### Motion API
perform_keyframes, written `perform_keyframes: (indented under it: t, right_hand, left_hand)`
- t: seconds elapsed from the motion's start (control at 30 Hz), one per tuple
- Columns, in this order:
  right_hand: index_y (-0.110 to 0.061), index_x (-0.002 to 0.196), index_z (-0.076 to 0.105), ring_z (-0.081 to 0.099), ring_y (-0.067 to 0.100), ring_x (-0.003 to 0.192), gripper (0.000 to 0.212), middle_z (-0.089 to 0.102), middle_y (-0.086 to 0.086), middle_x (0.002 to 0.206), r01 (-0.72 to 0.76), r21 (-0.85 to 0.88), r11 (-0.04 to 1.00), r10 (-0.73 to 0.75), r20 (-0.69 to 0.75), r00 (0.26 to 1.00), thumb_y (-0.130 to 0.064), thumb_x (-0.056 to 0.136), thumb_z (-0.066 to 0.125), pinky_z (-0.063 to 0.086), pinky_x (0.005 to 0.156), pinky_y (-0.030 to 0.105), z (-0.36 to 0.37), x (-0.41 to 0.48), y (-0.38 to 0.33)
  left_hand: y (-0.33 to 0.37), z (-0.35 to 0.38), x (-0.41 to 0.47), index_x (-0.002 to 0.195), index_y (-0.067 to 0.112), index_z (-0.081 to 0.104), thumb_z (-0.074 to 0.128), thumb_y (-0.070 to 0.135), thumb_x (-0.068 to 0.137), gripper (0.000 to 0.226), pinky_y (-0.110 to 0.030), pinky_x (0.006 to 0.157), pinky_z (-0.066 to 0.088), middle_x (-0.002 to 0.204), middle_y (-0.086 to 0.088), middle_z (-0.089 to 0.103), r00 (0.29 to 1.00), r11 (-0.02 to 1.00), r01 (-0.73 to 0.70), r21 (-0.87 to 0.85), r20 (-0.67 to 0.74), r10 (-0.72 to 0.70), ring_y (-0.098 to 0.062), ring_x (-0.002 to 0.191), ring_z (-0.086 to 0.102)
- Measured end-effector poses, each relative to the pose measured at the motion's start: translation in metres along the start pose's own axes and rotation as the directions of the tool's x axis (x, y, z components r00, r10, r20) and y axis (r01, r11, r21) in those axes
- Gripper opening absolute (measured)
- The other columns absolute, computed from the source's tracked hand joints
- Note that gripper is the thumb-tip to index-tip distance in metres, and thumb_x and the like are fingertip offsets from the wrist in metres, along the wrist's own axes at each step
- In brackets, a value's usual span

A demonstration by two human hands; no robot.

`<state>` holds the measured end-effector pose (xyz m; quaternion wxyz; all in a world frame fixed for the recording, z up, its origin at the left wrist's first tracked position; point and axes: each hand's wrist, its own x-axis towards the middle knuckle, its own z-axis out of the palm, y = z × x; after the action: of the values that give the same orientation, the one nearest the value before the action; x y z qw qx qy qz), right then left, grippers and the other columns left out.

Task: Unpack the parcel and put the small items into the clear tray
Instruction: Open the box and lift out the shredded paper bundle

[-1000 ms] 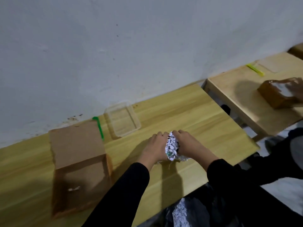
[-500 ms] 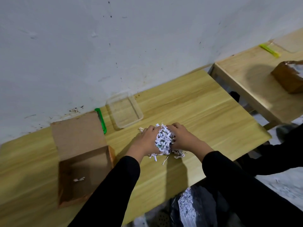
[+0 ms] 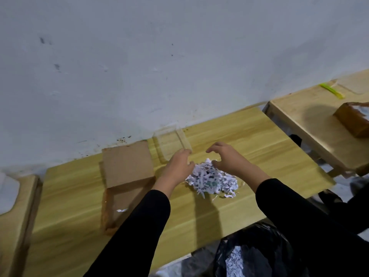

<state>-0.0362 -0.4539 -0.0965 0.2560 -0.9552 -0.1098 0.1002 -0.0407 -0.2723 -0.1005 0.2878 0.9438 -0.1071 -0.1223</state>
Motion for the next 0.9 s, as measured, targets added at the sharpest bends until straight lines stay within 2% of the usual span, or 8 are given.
perform_keyframes:
  t: [0.1,0.2,0.33,0.4,0.47,0.57,0.7,0.9]
  right_hand:
    - [-0.008,0.114,0.06,0.058,0.022,0.101,0.031,0.058,0.012,0.116,0.097,0.068,0.993,-0.096,-0.024,0.995,-0.007,0.083,0.06,0.043,0.082,0.027,0.017,0.013,-0.043]
    - [-0.005,0.107,0.063,0.06,0.02,0.089,0.027,0.064,0.015,0.106,0.199,0.146,0.969,-0.207,0.04,0.978,-0.002,0.08,0.059,0.041,0.074,0.021,0.06,0.024,-0.091]
    - [-0.007,0.109,0.063,0.062,0.029,0.095,0.032,0.066,0.017,0.105,0.247,0.201,0.948,-0.285,0.195,0.938,-0.002,0.079,0.056,0.048,0.082,0.031,0.13,0.029,-0.147]
    - [-0.009,0.113,0.062,0.06,0.03,0.101,0.033,0.064,0.017,0.111,0.241,0.182,0.953,-0.283,0.261,0.923,-0.005,0.08,0.056,0.047,0.088,0.032,0.162,0.03,-0.165]
    - [-0.009,0.112,0.062,0.058,0.032,0.104,0.032,0.064,0.017,0.112,0.246,0.144,0.959,-0.279,0.305,0.911,-0.008,0.08,0.057,0.046,0.091,0.034,0.187,0.031,-0.174]
    - [-0.006,0.103,0.061,0.057,0.033,0.105,0.025,0.062,0.018,0.109,0.248,0.118,0.961,-0.274,0.35,0.896,-0.008,0.079,0.059,0.043,0.085,0.029,0.215,0.036,-0.183]
    - [-0.004,0.109,0.061,0.054,0.031,0.102,0.028,0.055,0.018,0.111,0.269,0.122,0.956,-0.294,0.344,0.891,-0.006,0.08,0.063,0.041,0.085,0.027,0.233,0.041,-0.191]
    - [-0.001,0.092,0.069,0.06,0.033,0.091,0.013,0.062,0.02,0.098,0.3,0.169,0.939,-0.34,0.308,0.889,-0.001,0.082,0.06,0.038,0.077,0.021,0.246,0.045,-0.204]
  left_hand:
    - [-0.029,-0.027,-0.03,0.133,0.011,0.046,0.046,0.022,0.096,0.039,-0.03,0.1,0.038,0.135,-0.004,0.048,0.947,0.982,0.106,-0.156,-0.285,-0.147,-0.02,0.122,0.048]
    - [-0.085,-0.042,-0.066,0.13,0.01,0.049,0.044,0.025,0.098,0.036,-0.04,0.102,0.042,0.132,-0.008,0.052,0.8,0.932,0.234,-0.277,-0.489,-0.346,-0.023,0.121,0.051]
    - [-0.165,-0.037,-0.114,0.134,0.005,0.046,0.044,0.025,0.098,0.041,-0.043,0.102,0.041,0.135,-0.017,0.049,0.658,0.822,0.396,-0.41,-0.498,-0.565,-0.033,0.123,0.049]
    - [-0.188,-0.026,-0.132,0.138,0.003,0.041,0.043,0.024,0.098,0.045,-0.04,0.107,0.036,0.141,-0.018,0.044,0.678,0.779,0.395,-0.487,-0.417,-0.605,-0.034,0.129,0.043]
    - [-0.197,-0.013,-0.143,0.143,0.006,0.035,0.039,0.025,0.099,0.047,-0.032,0.11,0.031,0.147,-0.013,0.038,0.75,0.796,0.368,-0.48,-0.352,-0.56,-0.029,0.136,0.036]
    - [-0.202,0.001,-0.149,0.147,0.011,0.024,0.033,0.019,0.101,0.048,0.005,0.095,0.017,0.152,-0.003,0.028,0.805,0.771,0.309,-0.556,-0.279,-0.524,-0.005,0.135,0.022]
    - [-0.209,0.006,-0.149,0.149,0.021,0.013,0.027,0.023,0.102,0.049,-0.002,0.096,0.017,0.15,0.01,0.022,0.838,0.682,0.274,-0.678,-0.18,-0.515,0.004,0.129,0.018]
    - [-0.212,0.004,-0.153,0.148,0.02,0.018,0.029,0.02,0.102,0.047,-0.002,0.09,0.024,0.13,0.016,0.031,0.799,0.677,0.269,-0.685,-0.234,-0.554,0.004,0.123,0.027]
